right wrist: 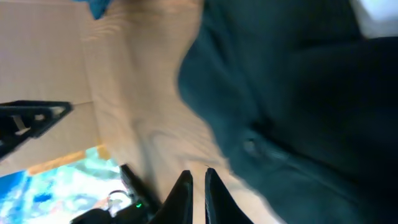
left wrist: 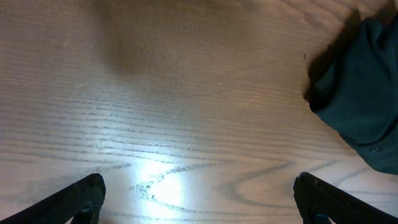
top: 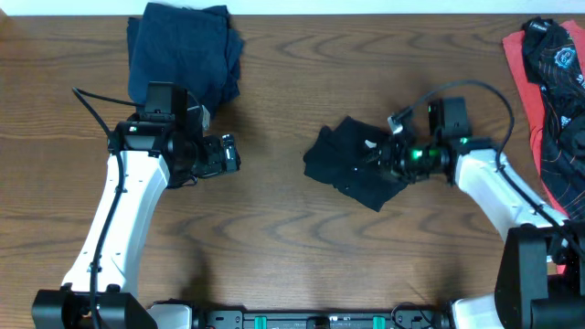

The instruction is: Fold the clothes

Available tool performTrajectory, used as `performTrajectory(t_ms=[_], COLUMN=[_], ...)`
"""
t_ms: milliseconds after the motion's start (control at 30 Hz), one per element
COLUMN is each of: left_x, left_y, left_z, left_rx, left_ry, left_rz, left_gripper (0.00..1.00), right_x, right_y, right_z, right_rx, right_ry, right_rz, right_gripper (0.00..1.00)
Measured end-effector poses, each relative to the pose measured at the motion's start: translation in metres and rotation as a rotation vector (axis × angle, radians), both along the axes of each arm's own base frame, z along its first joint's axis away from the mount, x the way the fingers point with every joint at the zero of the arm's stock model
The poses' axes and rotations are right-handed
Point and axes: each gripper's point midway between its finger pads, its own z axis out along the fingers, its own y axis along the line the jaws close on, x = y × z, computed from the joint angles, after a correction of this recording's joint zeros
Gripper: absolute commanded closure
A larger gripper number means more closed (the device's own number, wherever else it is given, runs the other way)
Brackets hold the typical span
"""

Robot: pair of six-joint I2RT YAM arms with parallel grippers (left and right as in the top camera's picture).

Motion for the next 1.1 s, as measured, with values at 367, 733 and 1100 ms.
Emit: performTrajectory(t_ms=[367, 733, 1100], left_x=[-0.003, -0.003, -0.002], left_y=[0.000, 0.000, -0.038], left_z=[-0.001, -0.001, 0.013], left_rx=[0.001, 0.001, -0.181], left_ry=[0.013, 0.014, -0.052], left_rz=[0.000, 0.000, -0.175], left_gripper=[0.02, 0.02, 0.02], right_x=[0.007, 0.027, 0.052], right_y=[-0.041, -0.061, -0.059], right_z=[-0.061, -0.057, 0.086], right_rx=[-0.041, 0.001, 0.057], right_ry=[0.008, -0.033, -0.398], right_rz=[-0.131, -0.188, -0.163], right_gripper=[0.84, 0.65, 0.01])
